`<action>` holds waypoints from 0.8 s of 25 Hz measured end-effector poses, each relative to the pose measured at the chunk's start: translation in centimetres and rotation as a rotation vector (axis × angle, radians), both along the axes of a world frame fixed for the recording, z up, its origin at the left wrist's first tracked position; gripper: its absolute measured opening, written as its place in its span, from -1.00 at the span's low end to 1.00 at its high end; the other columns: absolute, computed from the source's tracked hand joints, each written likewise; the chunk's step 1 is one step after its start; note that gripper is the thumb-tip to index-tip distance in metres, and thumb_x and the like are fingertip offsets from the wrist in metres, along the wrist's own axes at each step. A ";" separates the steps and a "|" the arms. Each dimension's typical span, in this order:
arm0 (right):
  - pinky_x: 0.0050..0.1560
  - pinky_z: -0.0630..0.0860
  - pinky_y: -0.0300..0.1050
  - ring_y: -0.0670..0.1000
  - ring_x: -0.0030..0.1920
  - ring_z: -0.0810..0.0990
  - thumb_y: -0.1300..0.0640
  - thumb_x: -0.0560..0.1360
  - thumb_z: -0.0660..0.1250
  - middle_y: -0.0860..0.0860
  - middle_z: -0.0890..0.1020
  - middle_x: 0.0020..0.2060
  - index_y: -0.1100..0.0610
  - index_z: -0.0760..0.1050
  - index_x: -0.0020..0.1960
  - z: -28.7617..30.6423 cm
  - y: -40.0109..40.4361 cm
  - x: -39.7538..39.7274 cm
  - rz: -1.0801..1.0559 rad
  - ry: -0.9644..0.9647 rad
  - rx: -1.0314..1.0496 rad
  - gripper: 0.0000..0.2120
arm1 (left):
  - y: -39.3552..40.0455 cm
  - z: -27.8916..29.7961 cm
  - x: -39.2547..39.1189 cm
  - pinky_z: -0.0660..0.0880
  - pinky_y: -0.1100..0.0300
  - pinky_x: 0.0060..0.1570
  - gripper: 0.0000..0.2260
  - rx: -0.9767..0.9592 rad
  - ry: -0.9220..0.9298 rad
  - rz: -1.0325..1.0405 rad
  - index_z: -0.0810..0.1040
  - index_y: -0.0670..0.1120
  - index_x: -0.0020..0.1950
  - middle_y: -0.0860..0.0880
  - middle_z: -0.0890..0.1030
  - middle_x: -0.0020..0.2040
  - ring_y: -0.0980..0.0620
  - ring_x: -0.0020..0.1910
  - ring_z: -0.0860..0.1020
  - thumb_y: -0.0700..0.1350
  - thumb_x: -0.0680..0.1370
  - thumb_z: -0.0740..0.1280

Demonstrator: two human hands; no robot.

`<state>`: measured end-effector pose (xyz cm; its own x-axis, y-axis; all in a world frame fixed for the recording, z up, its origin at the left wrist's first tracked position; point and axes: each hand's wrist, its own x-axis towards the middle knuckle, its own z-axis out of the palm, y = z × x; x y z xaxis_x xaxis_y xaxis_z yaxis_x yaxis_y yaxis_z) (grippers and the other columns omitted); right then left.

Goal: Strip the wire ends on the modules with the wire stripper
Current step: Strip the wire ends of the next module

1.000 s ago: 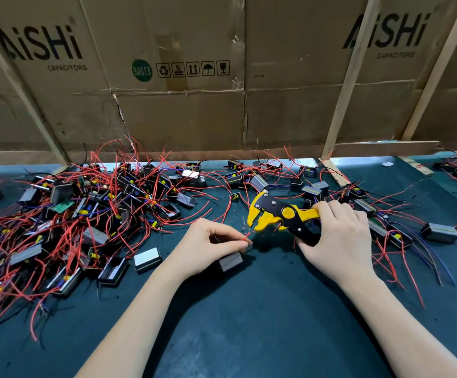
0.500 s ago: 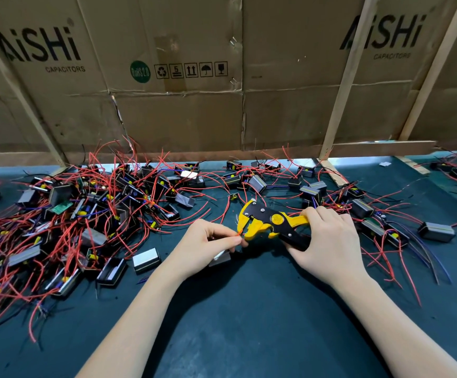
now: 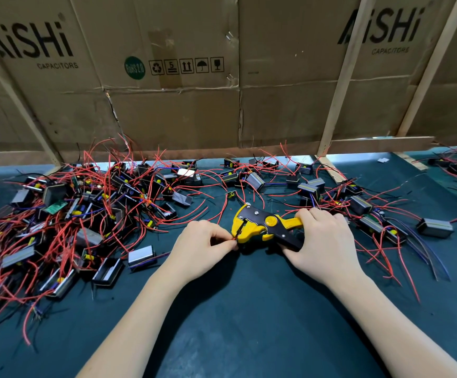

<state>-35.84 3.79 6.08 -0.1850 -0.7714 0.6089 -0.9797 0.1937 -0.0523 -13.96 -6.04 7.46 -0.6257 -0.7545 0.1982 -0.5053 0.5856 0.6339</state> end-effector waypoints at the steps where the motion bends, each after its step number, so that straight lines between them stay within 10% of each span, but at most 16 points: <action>1: -0.19 0.36 -0.01 0.19 -0.25 0.57 -0.07 0.14 0.60 0.07 0.57 -0.31 0.18 0.53 -0.17 0.0 0.0 0.0 0.000 0.011 -0.011 -0.55 | 0.1 0.0 0.0 0.50 -0.03 -0.09 -0.88 0.016 0.007 -0.002 0.74 0.00 -0.18 -0.01 0.67 -0.25 -0.06 -0.18 0.57 -0.10 0.51 0.42; 14: -0.33 0.37 -0.13 0.14 -0.45 0.50 -0.04 0.04 0.63 0.03 0.52 -0.45 0.15 0.44 -0.32 0.0 0.0 0.0 -0.012 0.053 -0.093 -0.55 | 0.4 0.1 -0.2 0.58 0.01 -0.20 -0.82 0.212 0.088 -0.007 0.73 0.01 -0.22 -0.02 0.60 -0.39 0.10 -0.40 0.52 -0.14 0.54 0.39; 20: -0.30 0.40 -0.10 0.16 -0.40 0.54 -0.06 0.06 0.62 0.05 0.54 -0.41 0.17 0.48 -0.28 -0.1 -0.1 0.0 -0.038 0.048 -0.124 -0.55 | 0.3 0.5 -0.1 0.44 0.34 -0.35 -0.83 0.242 0.117 -0.004 0.74 -0.02 -0.16 -0.06 0.64 -0.35 0.14 -0.43 0.52 -0.14 0.57 0.37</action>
